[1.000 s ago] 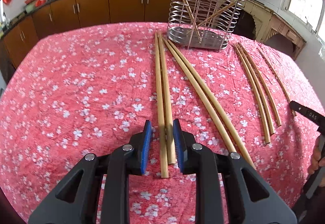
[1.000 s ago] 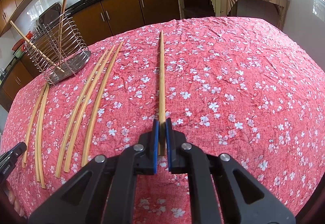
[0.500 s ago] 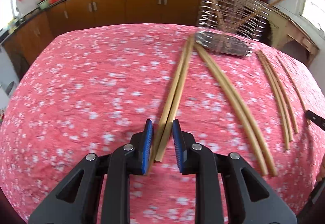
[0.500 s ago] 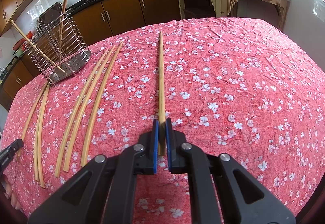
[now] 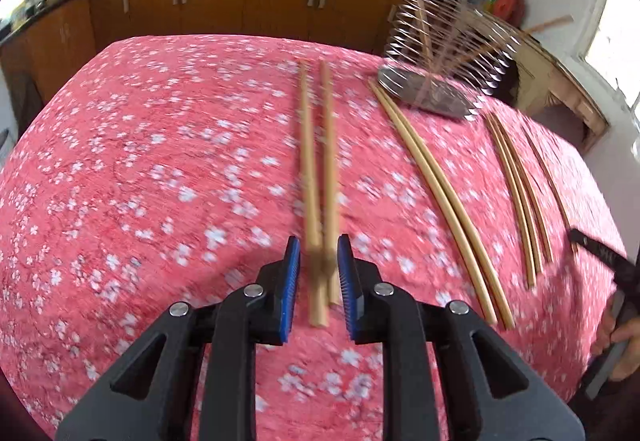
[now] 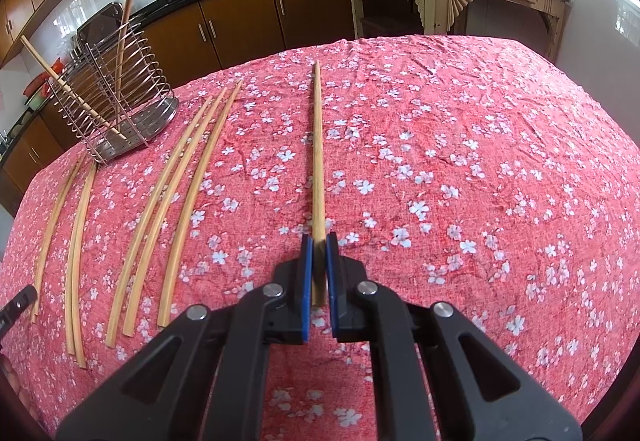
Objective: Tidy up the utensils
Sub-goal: 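Position the open left tool around a chopstick while the right tool holds its chopstick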
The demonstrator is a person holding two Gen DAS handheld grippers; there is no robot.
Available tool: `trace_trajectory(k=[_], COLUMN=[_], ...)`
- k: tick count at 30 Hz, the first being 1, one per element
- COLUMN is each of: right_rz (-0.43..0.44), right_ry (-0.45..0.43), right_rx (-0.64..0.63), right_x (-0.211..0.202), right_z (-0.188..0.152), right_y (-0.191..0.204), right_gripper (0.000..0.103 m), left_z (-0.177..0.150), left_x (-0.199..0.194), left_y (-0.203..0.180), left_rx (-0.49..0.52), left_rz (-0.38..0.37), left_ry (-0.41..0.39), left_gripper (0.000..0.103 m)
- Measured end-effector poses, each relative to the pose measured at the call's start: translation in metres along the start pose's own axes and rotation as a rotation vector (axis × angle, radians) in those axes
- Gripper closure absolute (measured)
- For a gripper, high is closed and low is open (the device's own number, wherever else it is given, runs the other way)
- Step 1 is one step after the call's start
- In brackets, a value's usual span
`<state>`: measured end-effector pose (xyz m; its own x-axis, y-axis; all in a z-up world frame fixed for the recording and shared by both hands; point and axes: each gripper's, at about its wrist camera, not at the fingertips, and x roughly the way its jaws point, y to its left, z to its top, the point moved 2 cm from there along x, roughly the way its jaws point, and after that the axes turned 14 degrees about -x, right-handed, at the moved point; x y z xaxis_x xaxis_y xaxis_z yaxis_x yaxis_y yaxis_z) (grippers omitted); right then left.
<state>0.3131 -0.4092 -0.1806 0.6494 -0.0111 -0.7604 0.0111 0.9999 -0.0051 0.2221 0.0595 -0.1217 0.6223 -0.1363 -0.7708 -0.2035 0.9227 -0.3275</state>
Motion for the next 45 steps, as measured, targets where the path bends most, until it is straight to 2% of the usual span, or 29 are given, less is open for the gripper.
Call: trace_trajectory(k=[4, 9, 18, 22, 28, 32, 37, 45], right_rz=[-0.004, -0.004, -0.022, -0.030, -0.038, -0.051, -0.060, -0.079], right_ry=[-0.001, -0.001, -0.002, -0.003, 0.009, 0.009, 0.003, 0.007], right_rx=[-0.004, -0.005, -0.036, -0.043, -0.037, -0.039, -0.042, -0.054], right_x=[0.000, 0.000, -0.001, -0.001, 0.002, 0.004, 0.000, -0.005], right_z=[0.000, 0.001, -0.001, -0.002, 0.004, 0.006, 0.000, -0.008], right_y=[0.000, 0.001, 0.005, 0.006, 0.002, -0.002, -0.003, 0.006], right_gripper=[0.095, 0.095, 0.095, 0.095, 0.095, 0.095, 0.095, 0.095], left_z=[0.004, 0.002, -0.008, -0.020, 0.003, 0.008, -0.011, -0.016], left_x=[0.003, 0.005, 0.016, 0.014, 0.028, 0.023, 0.008, 0.002], left_y=[0.011, 0.000, -0.027, -0.036, -0.029, -0.019, -0.017, -0.013], left_rx=[-0.045, -0.027, 0.079, 0.164, 0.141, 0.136, 0.153, 0.132], left_rz=[0.002, -0.028, 0.082, 0.146, 0.163, 0.159, 0.131, 0.108], left_ry=[0.004, -0.002, -0.018, -0.047, -0.051, -0.041, -0.043, -0.041], left_gripper=[0.083, 0.083, 0.083, 0.083, 0.084, 0.084, 0.083, 0.083])
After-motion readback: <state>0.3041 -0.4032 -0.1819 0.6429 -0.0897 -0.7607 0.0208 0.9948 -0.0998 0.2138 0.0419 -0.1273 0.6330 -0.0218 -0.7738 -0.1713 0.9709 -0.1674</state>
